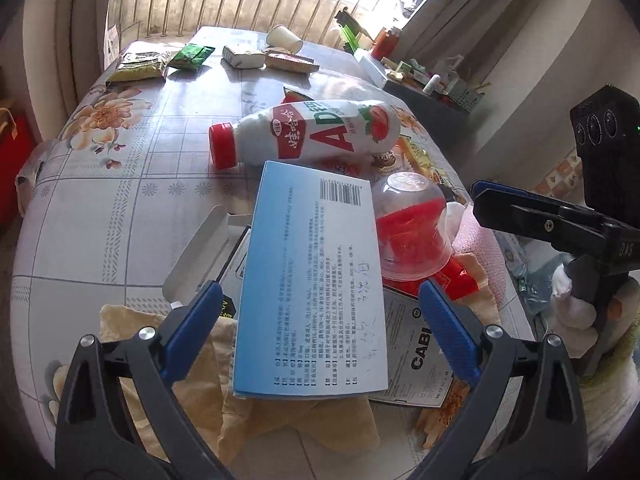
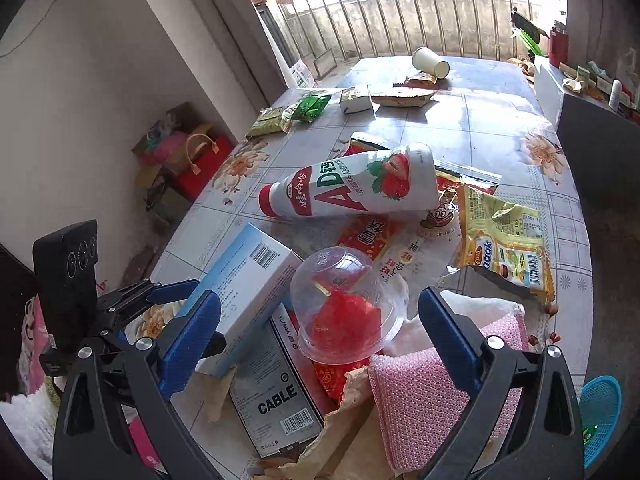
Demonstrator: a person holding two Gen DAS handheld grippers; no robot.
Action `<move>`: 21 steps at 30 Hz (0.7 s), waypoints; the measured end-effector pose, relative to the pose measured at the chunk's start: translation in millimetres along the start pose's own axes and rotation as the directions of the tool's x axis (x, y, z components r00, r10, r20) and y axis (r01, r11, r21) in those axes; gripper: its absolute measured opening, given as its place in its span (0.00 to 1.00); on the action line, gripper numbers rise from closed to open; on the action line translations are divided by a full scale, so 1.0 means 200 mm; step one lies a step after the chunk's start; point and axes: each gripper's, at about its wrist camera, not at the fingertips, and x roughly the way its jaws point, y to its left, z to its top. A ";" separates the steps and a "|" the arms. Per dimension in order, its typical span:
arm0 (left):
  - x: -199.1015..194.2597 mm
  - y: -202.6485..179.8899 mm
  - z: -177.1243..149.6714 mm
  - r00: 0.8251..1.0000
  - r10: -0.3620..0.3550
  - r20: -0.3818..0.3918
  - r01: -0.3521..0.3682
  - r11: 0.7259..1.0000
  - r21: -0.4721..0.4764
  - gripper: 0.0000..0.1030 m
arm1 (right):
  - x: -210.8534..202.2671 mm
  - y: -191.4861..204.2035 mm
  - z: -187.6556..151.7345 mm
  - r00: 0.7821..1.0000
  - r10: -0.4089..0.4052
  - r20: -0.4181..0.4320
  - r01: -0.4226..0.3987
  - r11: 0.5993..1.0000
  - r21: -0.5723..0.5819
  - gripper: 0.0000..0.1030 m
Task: Collect trash
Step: 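Grasp the blue-and-white box with the left tool while the right tool grasps the clear red-filled cup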
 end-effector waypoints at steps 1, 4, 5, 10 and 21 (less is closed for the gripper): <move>0.01 0.01 0.00 1.000 0.009 -0.007 -0.009 1.000 -0.001 0.92 | 0.03 0.00 0.01 1.000 -0.005 -0.016 0.005 1.000 -0.012 0.94; 0.05 0.03 0.00 0.999 0.013 -0.031 -0.014 1.000 -0.008 0.92 | 0.12 0.02 0.02 0.998 -0.014 -0.059 0.010 0.998 -0.057 0.94; 0.06 0.03 0.00 0.999 0.015 -0.036 -0.015 1.000 -0.009 0.92 | 0.15 0.03 0.03 0.997 -0.024 -0.069 0.020 0.998 -0.067 0.94; 0.08 0.06 0.02 0.999 0.035 -0.034 -0.036 0.999 -0.007 0.92 | 0.21 0.05 0.04 0.994 -0.056 -0.091 0.045 0.992 -0.119 0.94; 0.06 0.06 0.04 0.999 0.041 -0.009 -0.041 0.999 -0.017 0.70 | 0.24 0.03 0.06 0.991 -0.081 -0.110 0.069 0.992 -0.106 0.72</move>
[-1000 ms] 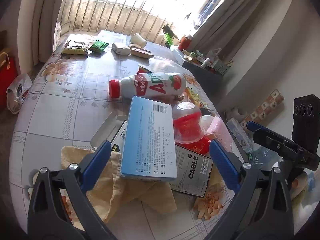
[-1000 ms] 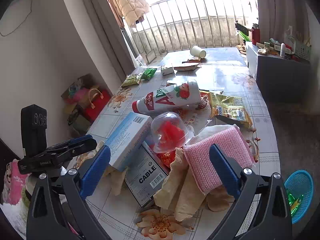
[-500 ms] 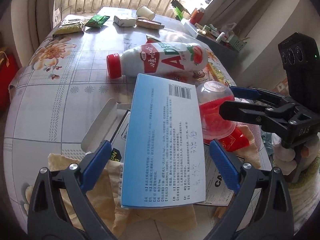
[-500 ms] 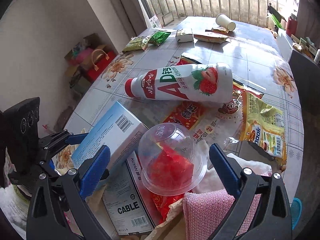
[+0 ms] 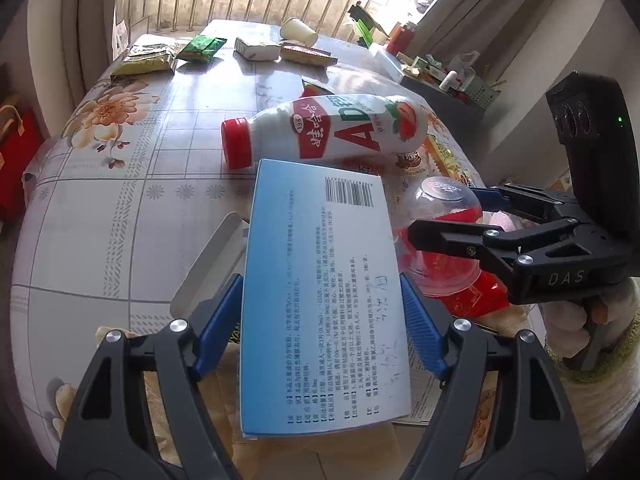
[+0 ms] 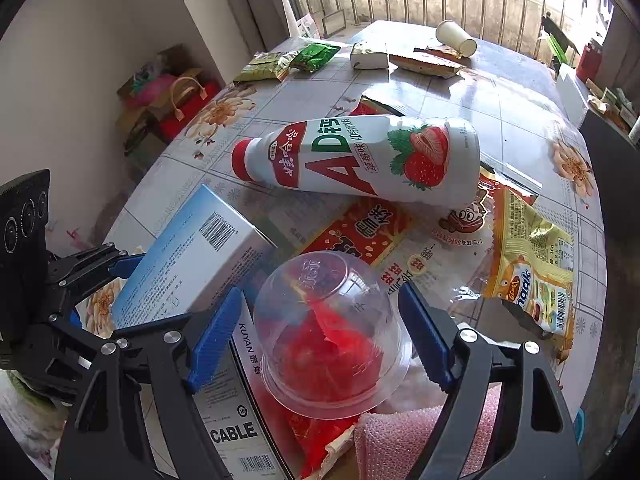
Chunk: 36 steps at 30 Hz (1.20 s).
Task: Collect trash
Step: 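Grasp the blue-and-white box with the left tool while the right tool grasps the clear red-filled cup, then carry the box and the clear cup over the blue wastebasket with both tools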
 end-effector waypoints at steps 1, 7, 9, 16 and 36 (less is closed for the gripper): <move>0.00 0.00 0.00 1.000 -0.001 0.004 0.001 1.000 -0.002 0.70 | -0.01 0.00 0.00 1.000 0.000 0.004 0.000 1.000 0.001 0.68; -0.03 0.02 0.00 0.999 -0.007 0.039 0.008 1.000 -0.007 0.69 | -0.05 0.00 -0.01 1.000 -0.007 0.031 0.007 1.000 0.002 0.65; -0.06 0.02 0.00 0.998 -0.011 0.060 0.011 1.000 -0.007 0.69 | -0.07 0.00 -0.01 0.999 -0.009 0.043 0.009 1.000 0.001 0.64; -0.18 0.02 0.02 0.987 -0.038 0.156 0.041 0.999 -0.014 0.69 | -0.19 0.01 0.00 0.992 0.006 0.129 -0.007 1.000 0.011 0.64; -0.77 -0.27 0.02 0.913 -0.155 0.378 0.128 0.987 0.095 0.69 | -0.87 0.02 -0.16 0.923 0.012 0.386 -0.045 0.996 0.076 0.64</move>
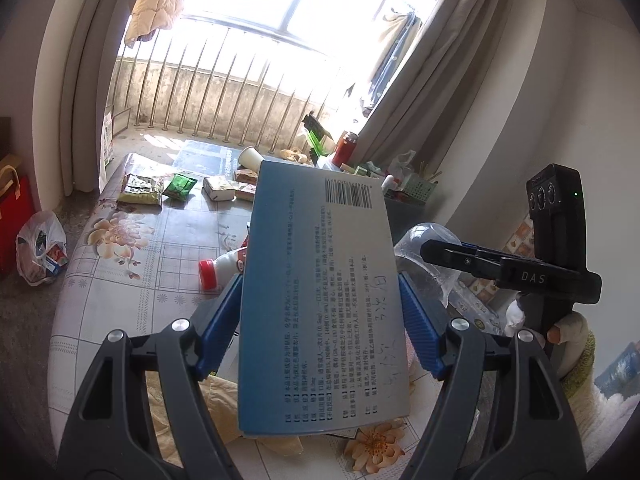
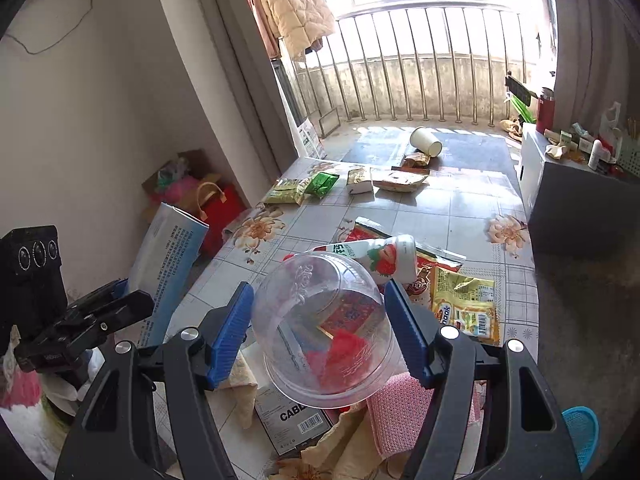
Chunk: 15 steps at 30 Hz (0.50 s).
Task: Collect trash
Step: 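Carry the box and the clear cup over the blue wastebasket with both tools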
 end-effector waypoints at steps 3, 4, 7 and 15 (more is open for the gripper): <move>0.00 -0.14 0.00 0.999 -0.032 -0.021 0.033 0.999 0.035 0.69 | -0.17 -0.06 -0.06 0.999 -0.027 0.037 0.026 0.999 0.030 0.64; 0.01 -0.19 0.00 0.998 -0.047 -0.033 0.049 0.998 0.046 0.69 | -0.24 -0.08 -0.08 0.998 -0.039 0.049 0.037 0.998 0.043 0.64; 0.08 -0.35 -0.02 0.992 -0.101 -0.079 0.107 0.992 0.073 0.69 | -0.42 -0.20 -0.18 0.992 -0.090 0.083 0.082 0.992 0.097 0.64; 0.49 -0.93 -0.17 0.917 -0.260 -0.304 0.322 0.930 0.178 0.69 | -0.90 -0.68 -0.55 0.947 -0.305 0.102 0.255 0.905 0.339 0.64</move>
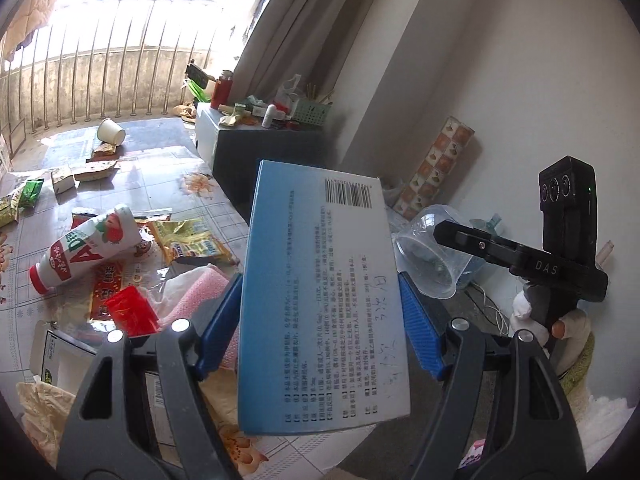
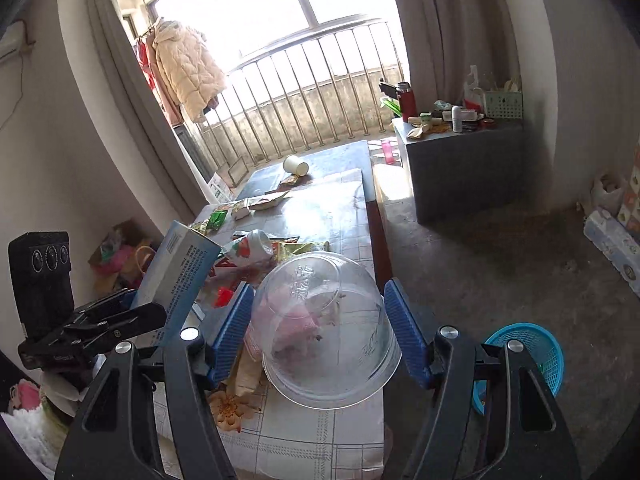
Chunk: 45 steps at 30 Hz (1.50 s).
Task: Collect trash
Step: 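Carry the box and the clear cup over the blue wastebasket with both tools, then open both tools to drop the box and cup into the wastebasket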
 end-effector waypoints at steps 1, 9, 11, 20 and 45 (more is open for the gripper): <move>0.09 -0.06 0.01 0.999 -0.024 -0.031 0.025 0.999 0.022 0.69 | -0.03 -0.10 -0.03 1.000 -0.028 0.003 0.028 0.999 0.036 0.64; 0.93 -0.52 -0.04 0.926 -0.118 -0.358 0.171 0.978 0.120 0.69 | 0.01 -0.88 -0.31 0.980 -0.180 -0.089 0.200 0.919 0.340 0.64; 1.14 -0.60 -0.09 0.894 -0.103 -0.437 0.170 0.978 0.119 0.69 | 0.08 -1.09 -0.41 0.977 -0.169 -0.127 0.208 0.876 0.434 0.64; 1.88 -0.69 -0.18 0.812 -0.006 -0.584 0.104 0.985 0.135 0.70 | 0.52 -1.76 -0.65 0.961 -0.137 -0.239 0.265 0.695 0.669 0.64; 1.05 -0.60 0.06 0.946 -0.031 -0.322 0.079 0.987 0.138 0.82 | 0.11 -1.33 -0.60 0.968 -0.207 -0.143 0.251 0.822 0.512 0.75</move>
